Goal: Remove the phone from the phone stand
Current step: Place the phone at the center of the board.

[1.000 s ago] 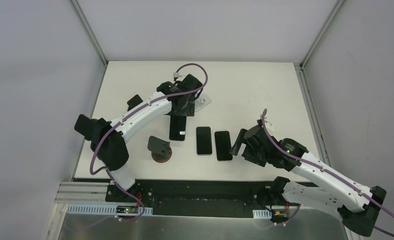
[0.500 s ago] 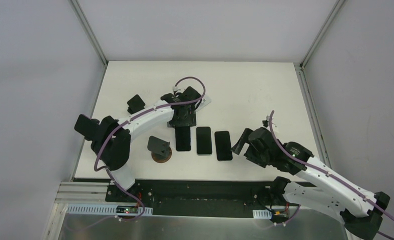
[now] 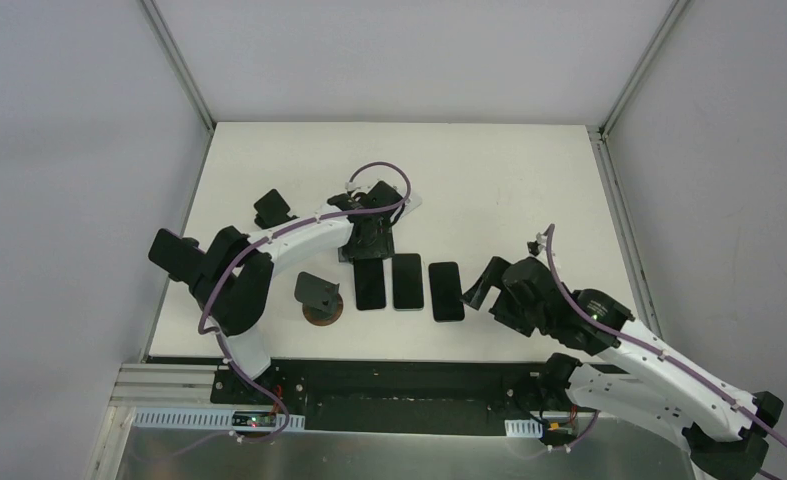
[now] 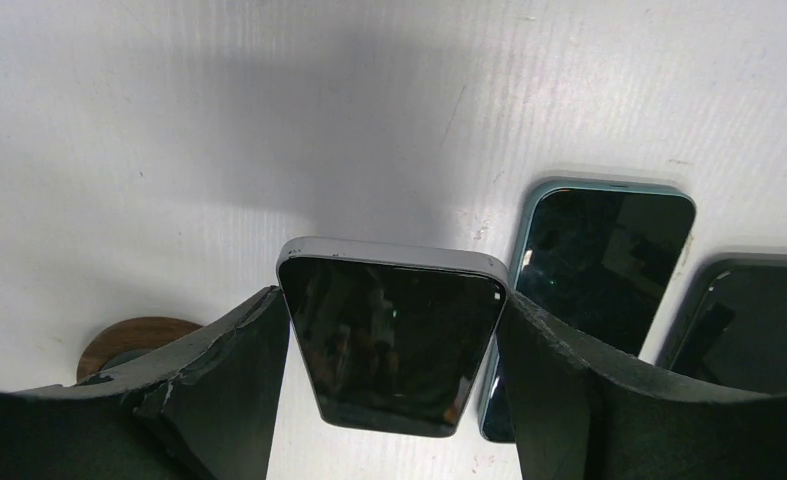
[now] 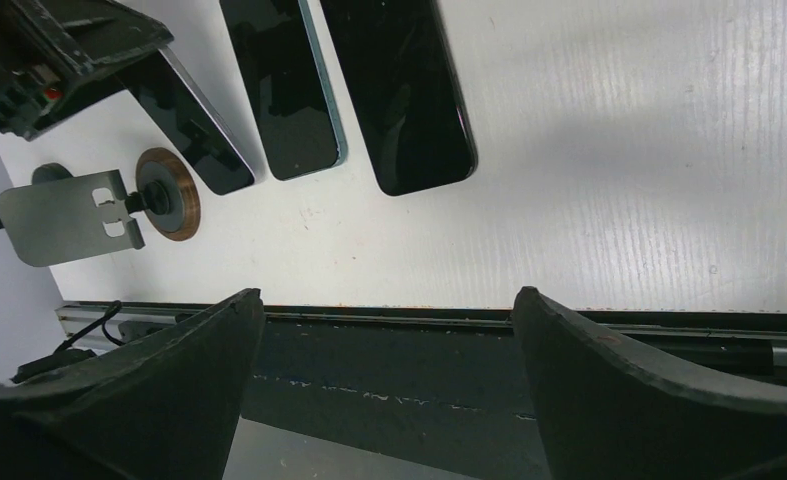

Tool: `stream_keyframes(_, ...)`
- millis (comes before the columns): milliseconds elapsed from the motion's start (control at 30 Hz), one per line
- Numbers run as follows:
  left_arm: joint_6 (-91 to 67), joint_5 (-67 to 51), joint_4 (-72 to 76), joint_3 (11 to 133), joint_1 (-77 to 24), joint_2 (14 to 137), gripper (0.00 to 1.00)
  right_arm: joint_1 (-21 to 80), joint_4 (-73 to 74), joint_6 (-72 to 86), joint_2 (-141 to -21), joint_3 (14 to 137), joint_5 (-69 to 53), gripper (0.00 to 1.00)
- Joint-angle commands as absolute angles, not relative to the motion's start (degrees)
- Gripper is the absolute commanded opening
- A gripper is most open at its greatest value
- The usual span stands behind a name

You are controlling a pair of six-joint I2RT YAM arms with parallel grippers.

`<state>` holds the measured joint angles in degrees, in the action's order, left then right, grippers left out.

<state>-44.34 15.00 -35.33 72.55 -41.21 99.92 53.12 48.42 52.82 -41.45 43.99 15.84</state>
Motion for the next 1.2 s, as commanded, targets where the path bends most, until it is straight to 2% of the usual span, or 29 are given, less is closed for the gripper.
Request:
stream_keyframes(0, -45.6, 15.7, -34.6, 71.0, -41.2, 100.4, 0.00, 53.0, 46.9, 54.1, -37.6, 43.9, 18.1, 0.99)
stream_keyframes(400, -45.6, 14.5, -33.1, 72.7, -41.7, 105.0, 0.00, 52.6, 47.0, 52.4, -40.0, 44.3, 11.8, 0.99)
stream_keyframes(933, -46.1, 13.3, -32.7, 76.1, -42.1, 107.8, 0.00, 52.6, 48.9, 52.0, -34.8, 43.1, 18.4, 0.99)
stream_keyframes(1167, -45.5, 14.4, -32.7, 76.2, -42.1, 108.5, 0.27, 52.6, 48.4, 52.6, -36.0, 43.1, 17.0, 0.99)
